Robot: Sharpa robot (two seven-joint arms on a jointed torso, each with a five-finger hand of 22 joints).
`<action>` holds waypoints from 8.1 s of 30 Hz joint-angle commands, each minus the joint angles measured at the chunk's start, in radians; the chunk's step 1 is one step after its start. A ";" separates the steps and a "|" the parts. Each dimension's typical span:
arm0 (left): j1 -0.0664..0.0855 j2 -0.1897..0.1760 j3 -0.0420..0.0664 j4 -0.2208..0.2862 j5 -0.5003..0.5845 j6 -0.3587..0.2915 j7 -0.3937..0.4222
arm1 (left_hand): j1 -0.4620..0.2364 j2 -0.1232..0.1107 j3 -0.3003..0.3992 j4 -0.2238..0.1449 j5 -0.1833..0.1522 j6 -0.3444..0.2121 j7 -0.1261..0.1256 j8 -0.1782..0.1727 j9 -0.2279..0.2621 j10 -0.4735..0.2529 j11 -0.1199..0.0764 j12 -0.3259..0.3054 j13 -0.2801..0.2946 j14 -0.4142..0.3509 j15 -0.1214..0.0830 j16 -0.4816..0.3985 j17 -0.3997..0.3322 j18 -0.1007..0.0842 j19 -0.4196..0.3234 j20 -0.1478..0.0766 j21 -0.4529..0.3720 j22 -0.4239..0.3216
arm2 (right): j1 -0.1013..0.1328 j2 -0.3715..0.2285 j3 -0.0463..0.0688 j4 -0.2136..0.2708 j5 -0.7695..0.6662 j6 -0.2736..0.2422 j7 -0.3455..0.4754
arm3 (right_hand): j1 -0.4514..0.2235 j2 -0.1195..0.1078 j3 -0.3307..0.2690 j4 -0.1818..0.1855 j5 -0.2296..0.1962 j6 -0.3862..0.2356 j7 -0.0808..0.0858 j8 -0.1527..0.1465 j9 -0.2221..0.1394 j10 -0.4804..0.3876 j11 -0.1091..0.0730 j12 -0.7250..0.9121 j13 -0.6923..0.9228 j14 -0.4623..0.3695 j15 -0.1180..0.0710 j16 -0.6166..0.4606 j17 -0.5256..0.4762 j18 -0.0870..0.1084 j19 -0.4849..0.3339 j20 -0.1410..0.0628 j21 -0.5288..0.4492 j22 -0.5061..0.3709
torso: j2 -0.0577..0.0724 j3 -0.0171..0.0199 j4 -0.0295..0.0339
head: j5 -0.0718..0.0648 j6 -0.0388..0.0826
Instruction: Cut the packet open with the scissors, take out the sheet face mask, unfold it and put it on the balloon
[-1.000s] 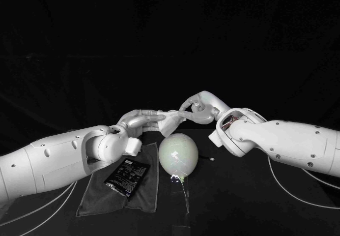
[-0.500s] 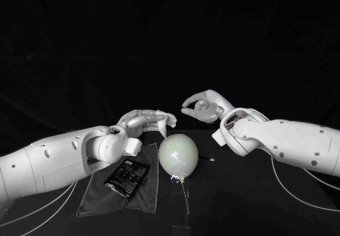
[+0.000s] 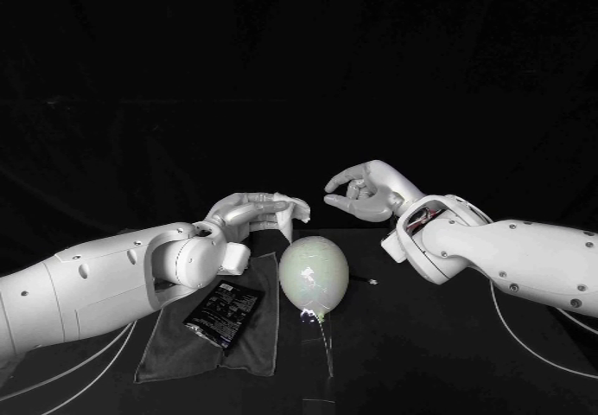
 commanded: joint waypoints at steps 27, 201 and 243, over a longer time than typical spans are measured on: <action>0.002 0.009 0.001 0.015 0.001 -0.048 0.057 | -0.003 -0.017 0.032 -0.004 0.003 0.003 0.000 -0.006 0.014 0.002 0.004 -0.031 -0.024 -0.012 0.001 -0.022 -0.018 0.010 -0.047 0.012 -0.010 -0.002 | -0.041 0.156 0.000 -0.068 -0.192 -0.041 -0.210 | -0.013 -0.030 -0.012 0.022 0.003 -0.020 0.013 -0.038 -0.039 0.013 0.007 0.040 0.007 0.023 0.008 0.015 0.063 0.008 0.013 0.010 0.008 0.134 | 0.002 -0.0009 0.0044 | -0.008 -0.008; 0.001 0.010 0.001 0.016 -0.239 -0.052 0.003 | 0.085 -0.039 0.098 0.130 0.002 0.051 0.019 -0.132 -0.045 -0.014 0.039 -0.204 -0.118 0.022 0.034 -0.214 -0.119 0.018 0.044 0.050 -0.263 -0.237 | -0.045 0.152 0.001 -0.069 -0.007 -0.022 -0.173 | 0.065 0.103 0.086 -0.012 -0.003 0.124 -0.061 0.093 -0.020 0.144 -0.059 0.210 0.073 0.081 -0.048 0.124 0.177 -0.026 0.110 -0.043 0.176 0.194 | 0.002 0.0000 0.0038 | -0.012 -0.007; 0.000 0.006 0.001 0.015 -0.199 -0.001 -0.007 | 0.142 0.017 0.315 -0.097 0.002 -0.013 0.048 -0.156 -0.034 -0.050 0.064 -0.239 -0.119 0.000 0.055 -0.257 -0.145 -0.031 -0.103 0.017 -0.126 -0.133 | -0.045 0.141 0.001 -0.061 -0.007 -0.030 -0.169 | 0.060 0.105 0.090 -0.013 -0.003 0.123 -0.061 0.096 -0.019 0.145 -0.059 0.210 0.073 0.082 -0.049 0.126 0.180 -0.027 0.113 -0.043 0.184 0.196 | 0.002 0.0001 0.0038 | -0.012 -0.010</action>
